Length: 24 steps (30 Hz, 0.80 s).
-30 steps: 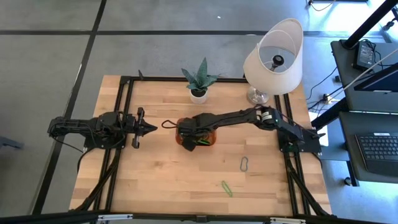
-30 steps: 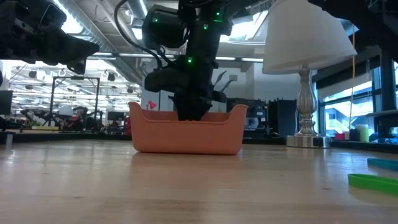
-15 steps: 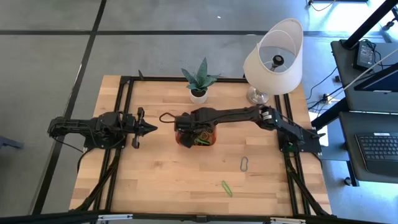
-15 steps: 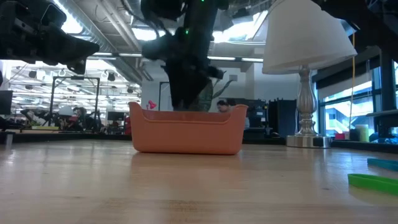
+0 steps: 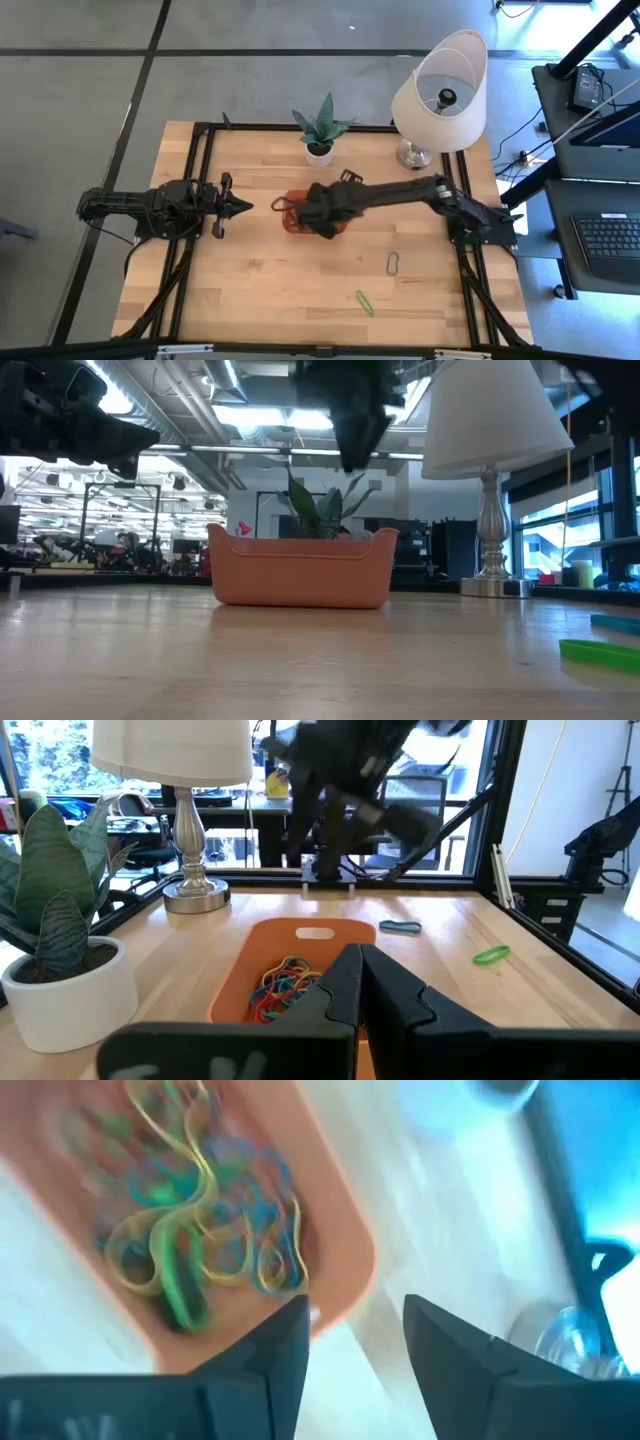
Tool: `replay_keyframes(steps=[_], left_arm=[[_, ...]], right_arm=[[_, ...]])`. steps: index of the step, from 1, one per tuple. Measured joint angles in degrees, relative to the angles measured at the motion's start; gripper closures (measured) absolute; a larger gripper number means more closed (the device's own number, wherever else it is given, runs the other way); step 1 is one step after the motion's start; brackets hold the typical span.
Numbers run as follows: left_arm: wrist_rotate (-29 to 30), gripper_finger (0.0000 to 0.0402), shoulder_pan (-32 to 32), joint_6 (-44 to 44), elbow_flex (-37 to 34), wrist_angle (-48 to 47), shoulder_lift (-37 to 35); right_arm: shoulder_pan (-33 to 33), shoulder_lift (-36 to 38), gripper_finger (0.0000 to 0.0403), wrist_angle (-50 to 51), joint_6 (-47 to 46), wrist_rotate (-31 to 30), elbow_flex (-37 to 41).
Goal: Pick and place rubber bands into bin
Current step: Put the blue rubber band into the orange bin
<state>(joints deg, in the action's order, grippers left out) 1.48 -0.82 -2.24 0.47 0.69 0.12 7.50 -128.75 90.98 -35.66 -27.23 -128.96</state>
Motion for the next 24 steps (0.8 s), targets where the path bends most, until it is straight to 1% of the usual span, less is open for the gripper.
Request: replay_keyframes(steps=[1, 4, 6, 8, 12, 18, 20, 22, 24], left_arm=[[0.0, 0.0398, 0.0, 0.0, 0.0, 0.0, 0.0], [0.0, 0.0398, 0.0, 0.0, 0.0, 0.0, 0.3], [0.0, 0.0398, 0.0, 0.0, 0.0, 0.0, 0.3], [0.0, 0.0398, 0.0, 0.0, 0.0, 0.0, 0.6], [0.0, 0.0398, 0.0, 0.0, 0.0, 0.1, 0.8], [0.0, 0.0398, 0.0, 0.0, 0.0, 0.3, 0.7], [0.0, 0.0398, 0.0, 0.0, 0.0, 0.2, 0.7], [0.0, 0.0398, 0.0, 0.0, 0.0, 0.2, 0.7], [0.0, 0.0398, 0.0, 0.0, 0.0, 0.2, 0.7]], right_arm=[[1.2, 1.4, 0.0238, -1.1, -0.4, -1.6, 0.7], [4.7, 7.4, 0.0241, -2.7, -1.4, -2.4, 5.4], [7.1, 12.0, 0.0241, -2.8, -5.6, -3.6, 9.7], [9.7, 16.8, 0.0241, -2.4, -10.5, -4.3, 15.8], [15.1, 28.0, 0.0241, -6.3, -22.2, -4.5, 30.4], [22.2, 42.1, 0.0241, -23.0, -39.3, 0.8, 53.3], [23.7, 44.8, 0.0241, -28.0, -43.9, 3.2, 59.7], [24.5, 46.2, 0.0241, -31.5, -47.5, 7.0, 65.2], [24.9, 46.5, 0.0241, -34.3, -49.0, 10.9, 69.4]])
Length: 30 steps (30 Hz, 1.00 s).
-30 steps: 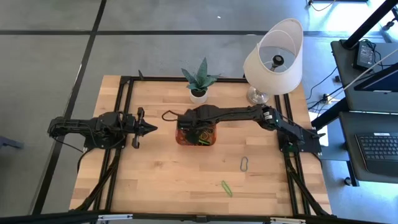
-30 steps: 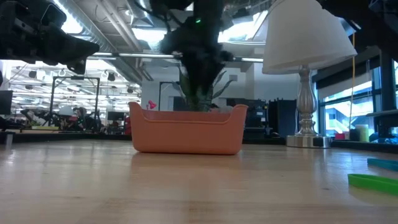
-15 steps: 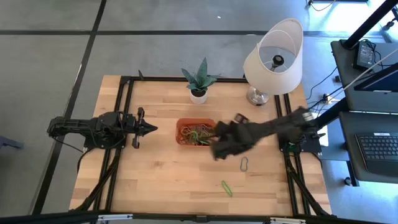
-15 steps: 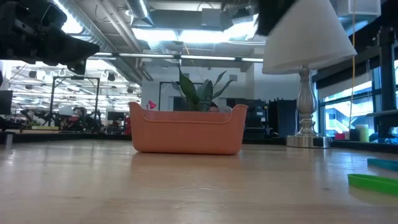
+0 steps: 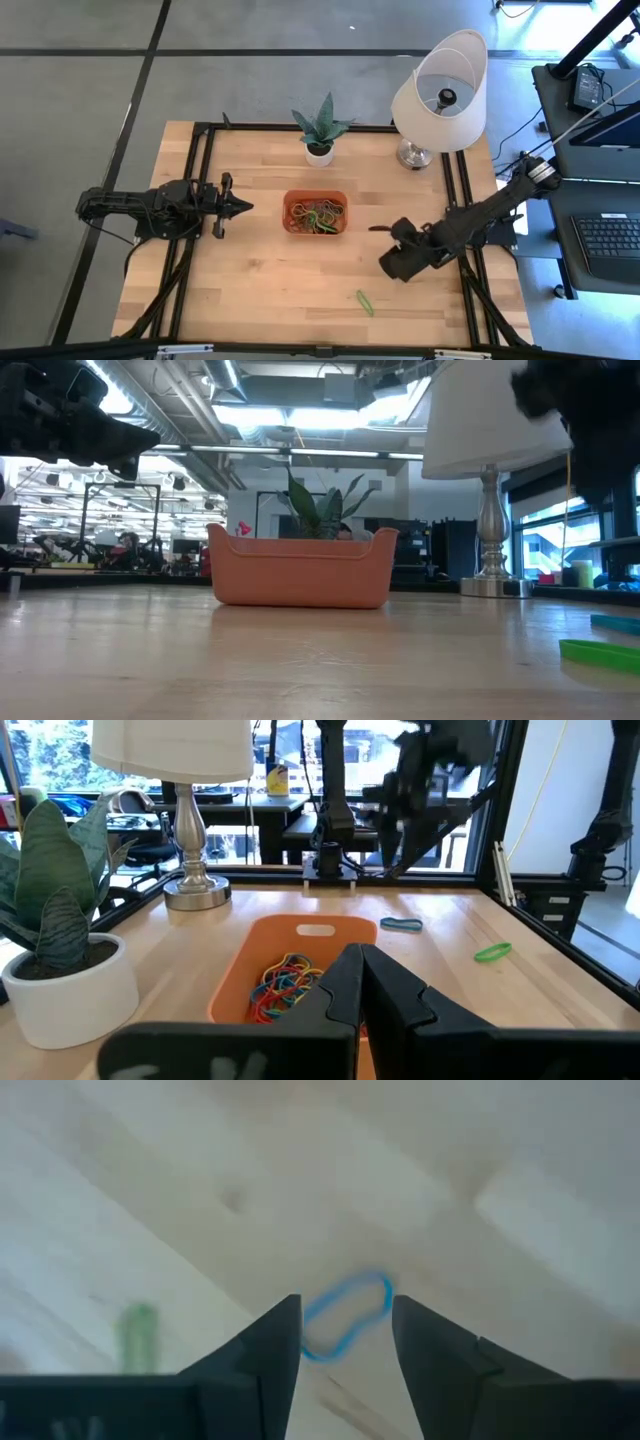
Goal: Pick and place rubber bands into bin
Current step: Put the blue rubber band into the orange bin
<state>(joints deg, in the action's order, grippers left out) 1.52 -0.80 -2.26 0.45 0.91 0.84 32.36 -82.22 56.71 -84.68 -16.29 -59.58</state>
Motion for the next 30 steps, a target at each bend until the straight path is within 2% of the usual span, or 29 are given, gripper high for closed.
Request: replay_keyframes(steps=[5, 13, 19, 26, 30], left_arm=[[0.0, 0.0398, 0.0, 0.0, 0.0, 0.0, 0.0], [0.0, 0.0398, 0.0, 0.0, 0.0, 0.1, 0.0], [0.0, 0.0398, 0.0, 0.0, 0.0, 0.1, 0.0], [0.0, 0.0398, 0.0, 0.0, 0.0, 0.1, 0.0], [0.0, 0.0398, 0.0, 0.0, 0.0, 0.1, 0.0]], right_arm=[[0.3, -0.6, 0.0242, -7.7, -0.8, 6.5, 8.7], [0.2, -0.9, 0.0253, -19.2, -0.8, 8.5, 17.6], [0.2, -3.4, 0.0304, -22.9, -2.6, 8.4, 20.6], [0.2, -6.2, 0.0390, -25.0, -2.1, 7.6, 20.6], [0.4, -5.4, 0.0395, -23.4, -0.4, 7.8, 19.3]])
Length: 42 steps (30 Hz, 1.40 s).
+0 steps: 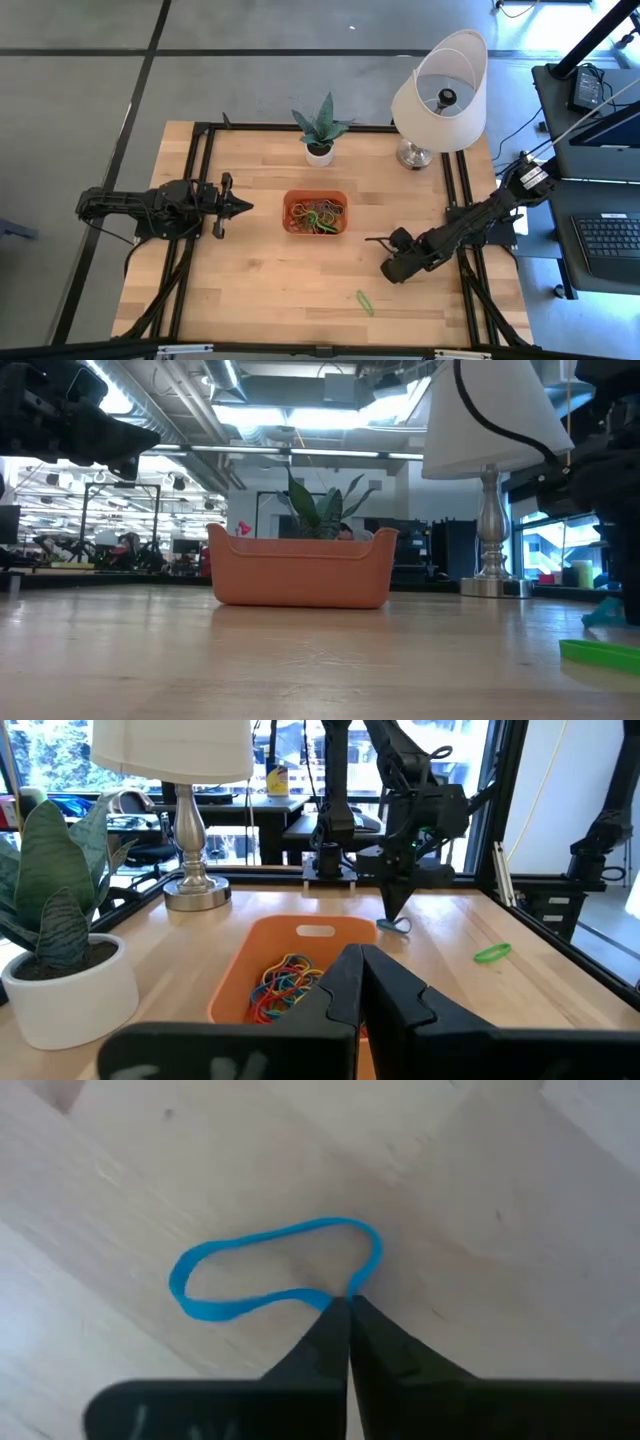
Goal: Pick and place rubber bands into bin
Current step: Put the blue rubber band into the orange bin
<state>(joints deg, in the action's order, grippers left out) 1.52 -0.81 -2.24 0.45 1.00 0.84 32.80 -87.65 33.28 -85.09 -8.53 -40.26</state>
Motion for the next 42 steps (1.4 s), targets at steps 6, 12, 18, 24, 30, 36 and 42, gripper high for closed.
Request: replay_keyframes(steps=[6, 12, 18, 24, 30, 36, 42], left_arm=[[0.0, 0.0398, 0.0, 0.0, 0.0, 0.0, 0.0], [0.0, 0.0398, 0.0, 0.0, 0.0, 0.0, 0.0], [0.0, 0.0398, 0.0, 0.0, 0.0, 0.0, 0.0], [0.0, 0.0398, 0.0, 0.0, 0.0, 0.0, 0.0], [0.0, 0.0398, 0.0, 0.0, 0.0, 0.0, 0.0], [0.0, 0.0398, 0.0, 0.0, 0.0, 0.0, 0.0], [0.0, 0.0398, 0.0, 0.0, 0.0, 0.0, 0.0]], right_arm=[[0.1, 1.4, 0.0401, 8.2, 3.3, -3.3, -7.2], [-0.5, 1.5, 0.0402, 18.2, 7.5, -7.6, -16.6], [-3.3, 1.5, 0.0402, 21.5, 14.5, -13.5, -26.6], [-10.2, 0.1, 0.0403, 20.9, 25.5, -15.2, -36.9], [-15.5, -10.0, 0.0403, 21.7, 36.1, -14.8, -51.6], [-21.3, -25.4, 0.0403, 23.4, 43.2, -9.5, -68.8], [-27.2, -38.2, 0.0403, 28.5, 43.3, -4.4, -80.2]])
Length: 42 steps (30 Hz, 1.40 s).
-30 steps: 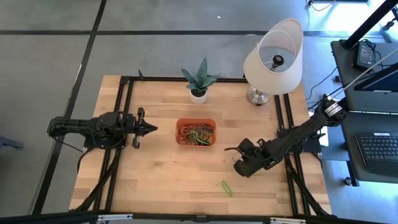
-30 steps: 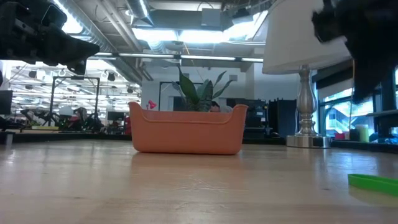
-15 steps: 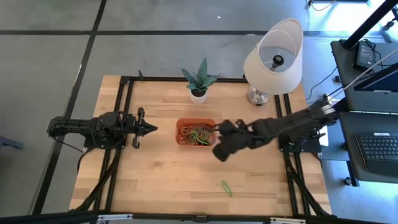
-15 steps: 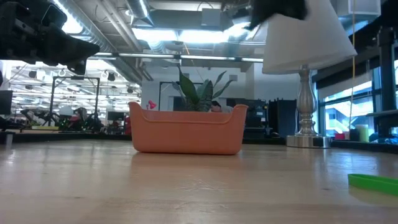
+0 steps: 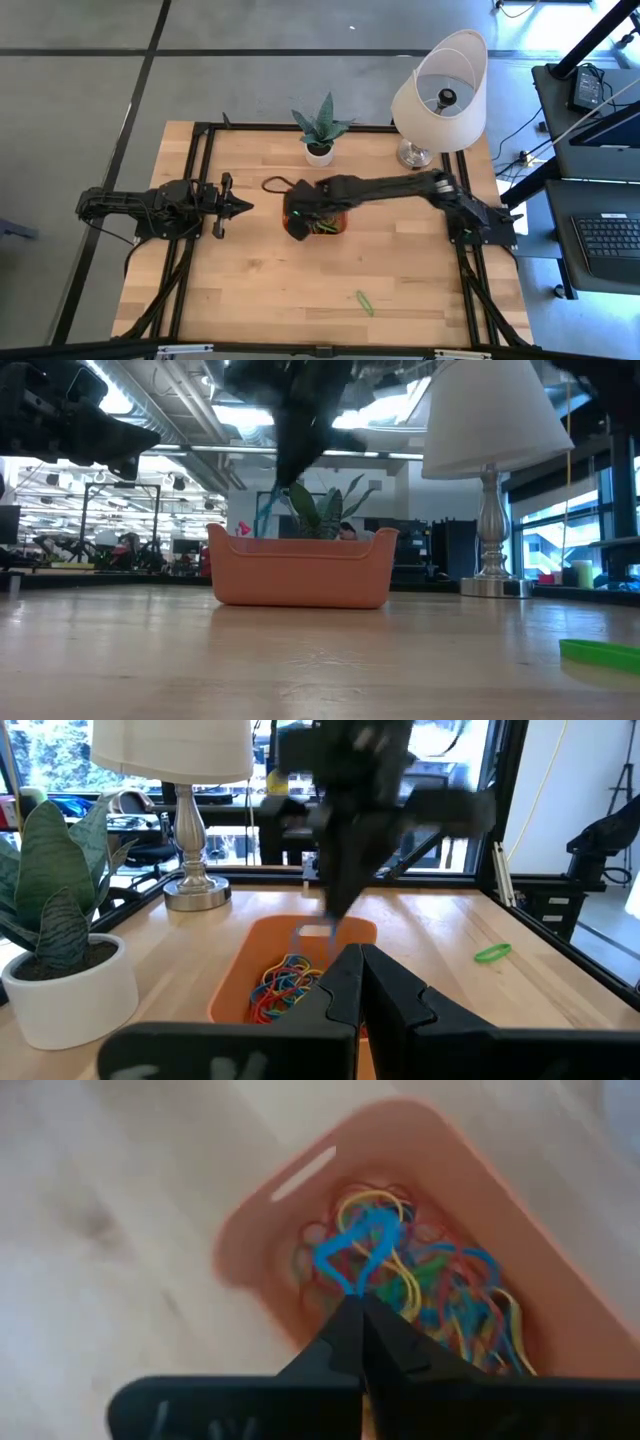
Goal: Pick and place rubber bands into bin
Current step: Put the blue rubber band into the orange bin, then put the green rubber band into the orange bin
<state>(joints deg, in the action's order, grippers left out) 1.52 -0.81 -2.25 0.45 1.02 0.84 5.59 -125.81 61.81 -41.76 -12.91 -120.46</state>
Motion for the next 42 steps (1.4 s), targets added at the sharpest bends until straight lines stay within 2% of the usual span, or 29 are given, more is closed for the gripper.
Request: replay_keyframes(steps=[7, 15, 22, 26, 32, 35, 40, 42], left_arm=[[0.0, 0.0398, 0.0, 0.0, 0.0, 0.0, 0.0], [0.0, 0.0398, 0.0, 0.0, 0.0, 0.0, 0.0], [0.0, 0.0398, 0.0, 0.0, 0.0, 0.0, 0.0], [0.0, 0.0398, 0.0, 0.0, 0.0, 0.0, 0.0], [0.0, 0.0398, 0.0, 0.0, 0.0, 0.0, 0.0], [0.0, 0.0398, 0.0, 0.0, 0.0, 0.0, 0.0], [0.0, 0.0398, 0.0, 0.0, 0.0, 0.1, 0.0], [0.0, 0.0398, 0.0, 0.0, 0.0, 0.1, 0.0]], right_arm=[[-4.1, -10.5, 0.0403, -0.3, -3.4, 8.0, -3.1], [-5.0, -15.6, 0.0398, 0.1, -8.4, 11.3, -3.1], [-5.0, -15.3, 0.0350, 1.1, -9.0, 11.2, -4.3], [-5.0, -15.0, 0.0313, 4.3, -8.8, 11.1, -7.6], [-5.0, -14.7, 0.0278, 11.2, -7.1, 7.0, -14.7], [-4.5, -11.9, 0.0276, 11.4, -5.1, 4.8, -13.3], [0.7, -6.5, 0.0281, 14.0, -3.1, -6.1, -13.4], [3.3, -4.9, 0.0281, 15.0, -2.3, -8.7, -13.4]])
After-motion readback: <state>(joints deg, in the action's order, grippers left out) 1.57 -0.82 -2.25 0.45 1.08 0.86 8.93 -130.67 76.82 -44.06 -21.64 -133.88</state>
